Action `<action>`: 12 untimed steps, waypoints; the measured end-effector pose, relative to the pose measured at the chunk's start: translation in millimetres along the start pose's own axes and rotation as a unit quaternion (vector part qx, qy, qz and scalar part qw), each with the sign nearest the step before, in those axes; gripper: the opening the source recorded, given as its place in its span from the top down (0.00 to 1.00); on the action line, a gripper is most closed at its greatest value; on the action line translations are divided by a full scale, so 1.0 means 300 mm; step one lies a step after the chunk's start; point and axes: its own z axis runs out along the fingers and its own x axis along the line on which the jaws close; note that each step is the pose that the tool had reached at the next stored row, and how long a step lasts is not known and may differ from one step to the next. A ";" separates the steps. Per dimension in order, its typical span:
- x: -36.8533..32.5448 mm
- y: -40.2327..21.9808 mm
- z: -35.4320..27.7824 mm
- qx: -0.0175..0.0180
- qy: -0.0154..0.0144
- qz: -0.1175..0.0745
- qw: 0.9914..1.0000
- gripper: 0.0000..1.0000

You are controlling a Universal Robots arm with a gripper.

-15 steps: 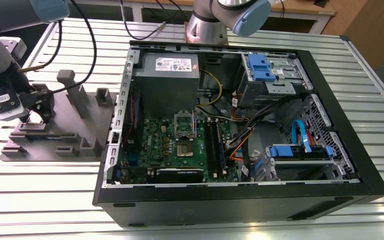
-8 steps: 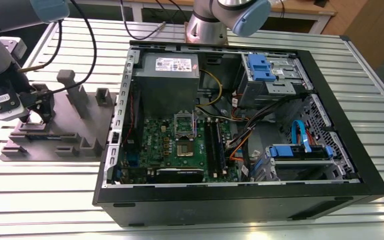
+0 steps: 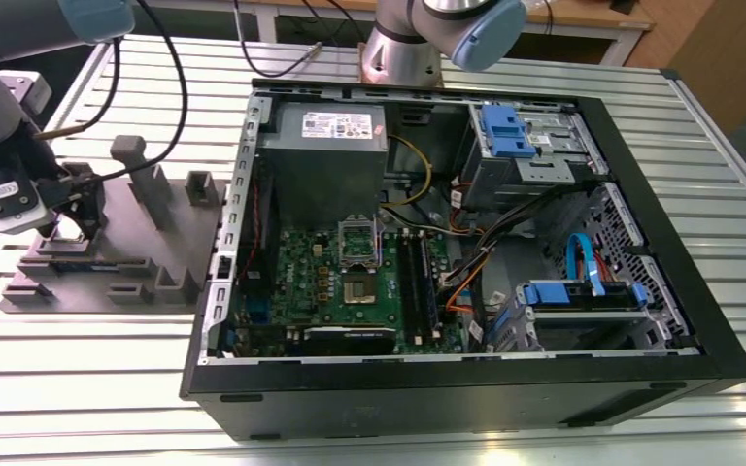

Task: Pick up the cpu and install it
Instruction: 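Pick up the cpu and move it towards the insertion slot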

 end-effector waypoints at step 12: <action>0.000 0.000 0.000 0.000 0.000 0.000 1.000 0.45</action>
